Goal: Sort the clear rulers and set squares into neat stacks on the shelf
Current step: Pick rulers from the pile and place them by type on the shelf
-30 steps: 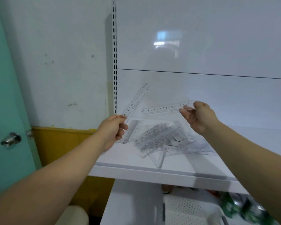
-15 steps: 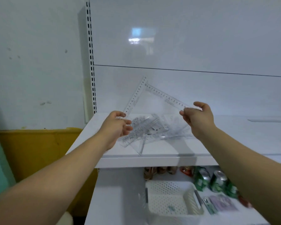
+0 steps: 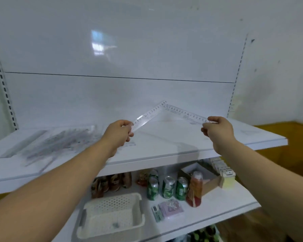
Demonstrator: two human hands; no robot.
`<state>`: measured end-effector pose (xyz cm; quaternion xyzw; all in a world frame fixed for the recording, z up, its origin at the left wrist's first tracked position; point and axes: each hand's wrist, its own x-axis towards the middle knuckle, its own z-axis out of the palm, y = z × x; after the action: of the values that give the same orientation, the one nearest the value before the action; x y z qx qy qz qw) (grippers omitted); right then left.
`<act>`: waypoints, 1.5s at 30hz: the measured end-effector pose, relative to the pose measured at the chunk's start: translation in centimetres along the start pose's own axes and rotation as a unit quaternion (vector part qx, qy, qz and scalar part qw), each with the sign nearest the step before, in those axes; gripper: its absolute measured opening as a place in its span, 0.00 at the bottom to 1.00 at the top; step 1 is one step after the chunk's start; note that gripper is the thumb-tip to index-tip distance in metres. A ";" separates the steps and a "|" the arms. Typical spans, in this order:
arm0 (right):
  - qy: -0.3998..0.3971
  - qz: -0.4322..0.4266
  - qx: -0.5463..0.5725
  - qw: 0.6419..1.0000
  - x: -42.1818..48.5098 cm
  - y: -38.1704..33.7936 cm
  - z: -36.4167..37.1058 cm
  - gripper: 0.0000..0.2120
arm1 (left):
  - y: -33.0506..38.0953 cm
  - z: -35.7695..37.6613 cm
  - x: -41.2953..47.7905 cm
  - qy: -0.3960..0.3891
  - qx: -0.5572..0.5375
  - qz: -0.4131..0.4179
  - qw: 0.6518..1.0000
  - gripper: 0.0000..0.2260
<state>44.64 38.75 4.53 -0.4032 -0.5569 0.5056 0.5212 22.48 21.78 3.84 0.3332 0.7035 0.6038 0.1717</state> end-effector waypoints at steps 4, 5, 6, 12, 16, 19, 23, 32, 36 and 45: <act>0.066 0.004 -0.029 0.997 3.8 0.9 -8.3 0.08 | 0.9 6.8 0.8 -0.027 0.024 0.004 0.999 0.06; 0.079 0.003 -0.042 0.996 4.7 1.2 -9.9 0.08 | 1.0 8.2 1.0 -0.036 0.028 0.005 0.999 0.05; 0.090 0.002 -0.055 0.994 5.6 1.4 -11.3 0.09 | 1.1 9.4 1.3 -0.045 0.033 0.006 0.998 0.03; 0.119 0.008 -0.056 0.991 10.6 3.6 -14.9 0.08 | 1.6 15.2 4.7 -0.053 0.074 0.011 0.996 0.01; 0.126 0.017 -0.060 0.990 15.1 5.1 -14.7 0.09 | 1.8 17.3 8.4 -0.068 0.109 0.001 0.992 0.03; 0.102 0.021 -0.072 0.992 19.3 6.0 -13.6 0.10 | 2.0 18.6 12.1 -0.078 0.135 0.001 0.988 0.04; 0.045 0.040 -0.109 0.992 25.3 6.8 -11.5 0.10 | 2.0 20.4 17.1 -0.079 0.139 0.006 0.987 0.04; -0.086 0.093 -0.171 0.977 36.0 8.0 -8.6 0.10 | 1.2 24.9 23.8 -0.075 0.141 -0.025 0.987 0.04; -0.134 0.111 -0.189 0.966 40.4 9.0 -8.0 0.11 | 0.9 26.6 25.2 -0.065 0.164 -0.037 0.984 0.04; -0.301 -0.027 -0.389 0.870 48.0 11.2 -8.0 0.05 | 1.1 31.3 26.3 -0.031 0.156 -0.096 0.983 0.03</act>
<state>45.32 88.61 1.40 -0.3867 -0.8491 0.3303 0.1429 24.03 62.64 2.53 0.3052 0.8123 0.4564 0.1968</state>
